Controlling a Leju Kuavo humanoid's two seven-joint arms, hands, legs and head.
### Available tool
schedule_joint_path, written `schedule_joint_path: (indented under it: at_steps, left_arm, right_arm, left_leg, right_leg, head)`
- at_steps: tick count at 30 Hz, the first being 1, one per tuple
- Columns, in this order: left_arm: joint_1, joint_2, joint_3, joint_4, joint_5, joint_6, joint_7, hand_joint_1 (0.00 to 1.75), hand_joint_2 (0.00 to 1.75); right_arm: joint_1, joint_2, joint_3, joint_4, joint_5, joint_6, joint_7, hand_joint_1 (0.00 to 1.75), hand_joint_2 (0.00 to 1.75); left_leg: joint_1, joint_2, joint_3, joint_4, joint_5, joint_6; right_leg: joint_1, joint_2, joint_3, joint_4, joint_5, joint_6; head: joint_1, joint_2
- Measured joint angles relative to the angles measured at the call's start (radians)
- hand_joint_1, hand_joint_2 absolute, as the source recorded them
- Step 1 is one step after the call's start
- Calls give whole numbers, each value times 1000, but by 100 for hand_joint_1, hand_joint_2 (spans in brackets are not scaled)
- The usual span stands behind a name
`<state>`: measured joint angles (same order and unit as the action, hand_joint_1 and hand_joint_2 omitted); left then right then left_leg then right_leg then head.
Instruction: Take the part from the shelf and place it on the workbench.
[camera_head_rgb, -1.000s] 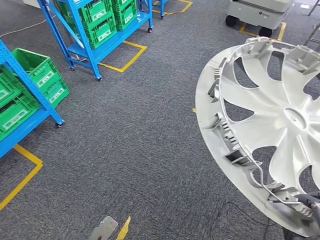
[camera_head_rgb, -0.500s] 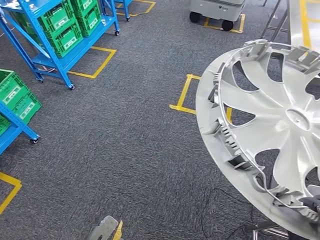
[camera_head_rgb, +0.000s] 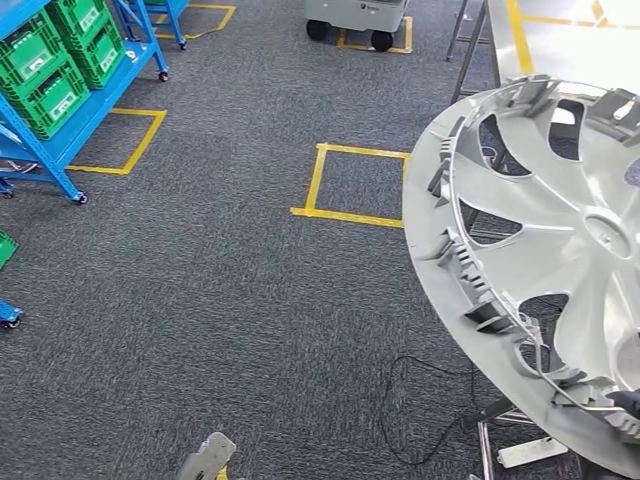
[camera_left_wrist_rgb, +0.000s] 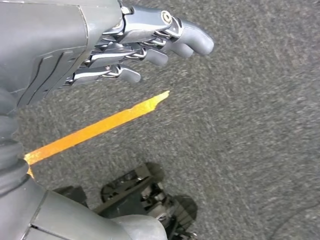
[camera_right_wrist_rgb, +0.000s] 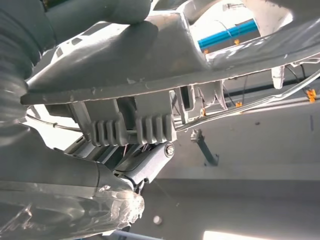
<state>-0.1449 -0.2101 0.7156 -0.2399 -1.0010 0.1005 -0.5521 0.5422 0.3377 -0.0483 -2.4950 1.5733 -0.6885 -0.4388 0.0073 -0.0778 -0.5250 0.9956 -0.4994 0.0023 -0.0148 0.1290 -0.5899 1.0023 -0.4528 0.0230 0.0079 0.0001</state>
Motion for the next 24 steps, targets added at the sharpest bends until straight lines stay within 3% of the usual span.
schedule_joint_path:
  at_steps: [1, 3, 5, 7, 8, 9, 11, 13, 14, 16, 18, 20, 22, 23, 24]
  left_arm:
    - [-1, -1, 0, 0, 0, 0, 0, 0, 175]
    - [-4, -4, 0, 0, 0, 0, 0, 0, 175]
    - [-3, -5, 0, 0, 0, 0, 0, 0, 175]
    - [1, -3, 0, 0, 0, 0, 0, 0, 175]
    - [2, -3, 0, 0, 0, 0, 0, 0, 175]
    - [1, -3, 0, 0, 0, 0, 0, 0, 175]
    - [-1, -4, 0, 0, 0, 0, 0, 0, 175]
    - [-2, -4, 0, 0, 0, 0, 0, 0, 175]
    - [-3, -4, 0, 0, 0, 0, 0, 0, 175]
    - [-4, -5, 0, 0, 0, 0, 0, 0, 175]
    - [-6, -6, 0, 0, 0, 0, 0, 0, 175]
    - [-4, -5, 0, 0, 0, 0, 0, 0, 175]
    - [1, -4, 0, 0, 0, 0, 0, 0, 175]
    - [3, -3, 0, 0, 0, 0, 0, 0, 175]
    - [3, -2, 0, 0, 0, 0, 0, 0, 175]
  right_arm:
    - [1, 0, 0, 0, 0, 0, 0, 175, 175]
    - [2, 1, -1, -2, 0, 0, 0, 175, 175]
    - [0, 1, -1, -3, 0, 0, -1, 175, 175]
    - [-1, 1, -2, -2, 0, 0, 0, 175, 175]
    - [0, 1, -2, -2, 0, 0, 0, 175, 175]
    - [0, 0, -3, -2, 0, 0, 0, 175, 175]
    - [0, 1, -4, -2, 0, 0, 0, 175, 175]
    - [0, 1, -4, -3, 0, 0, 0, 175, 175]
    - [0, 1, -4, -3, 0, 0, 0, 175, 175]
    - [1, 1, -4, -5, 0, 0, 0, 175, 175]
    - [1, 1, -5, -5, 0, 0, 0, 175, 175]
    - [0, 2, -5, -5, 0, 0, 0, 175, 175]
    - [0, 2, -6, -5, 0, 0, 0, 175, 175]
    - [0, 2, -7, -5, 0, 0, 0, 175, 175]
    - [0, 2, -8, -5, 0, 0, 0, 175, 175]
  left_leg:
    - [0, 13, 0, -3, 3, 5]
    - [1, 39, 1, -14, 11, 17]
    - [-1, 69, 1, -19, 14, 23]
    - [-5, 100, -1, -18, 14, 25]
    - [-6, 114, -1, -18, 13, 25]
    - [-6, 126, -1, -18, 13, 24]
    - [-8, 145, 2, -18, 11, 21]
    - [-12, 158, 5, -16, 8, 13]
    - [-14, 164, 6, -15, 8, 8]
    - [-14, 174, 7, -14, 6, -3]
    - [-10, 148, -3, 16, -21, -14]
    - [-7, 102, -50, 125, -87, -20]
    - [-6, 86, -115, 261, -143, -20]
    - [-7, 84, -131, 291, -143, -19]
    - [-7, 83, -130, 282, -122, -17]
  right_leg:
    - [-2, 5, -7, 1, 2, 6]
    - [0, -32, -31, 37, -21, 15]
    - [3, -95, -84, 149, -83, 20]
    - [2, -120, -136, 266, -133, 25]
    - [2, -125, -139, 281, -133, 26]
    - [2, -129, -120, 254, -114, 26]
    - [3, -152, -35, 112, -60, 22]
    - [7, -174, 30, 6, -35, 13]
    - [9, -177, 40, -10, -36, 7]
    - [10, -159, 37, -9, -31, -4]
    - [6, -143, 36, -13, -25, -16]
    - [4, -128, 35, -15, -21, -25]
    - [5, -111, 32, -15, -19, -28]
    - [6, -102, 32, -14, -19, -29]
    - [6, -94, 33, -14, -19, -29]
  head:
    - [0, 0]
    - [5, 0]
    - [11, 0]
    - [12, 0]
    - [12, 0]
    - [12, 0]
    - [12, 0]
    - [11, 0]
    - [11, 0]
    - [10, 0]
    - [9, 0]
    - [8, 0]
    - [8, 0]
    - [8, 0]
    - [8, 0]
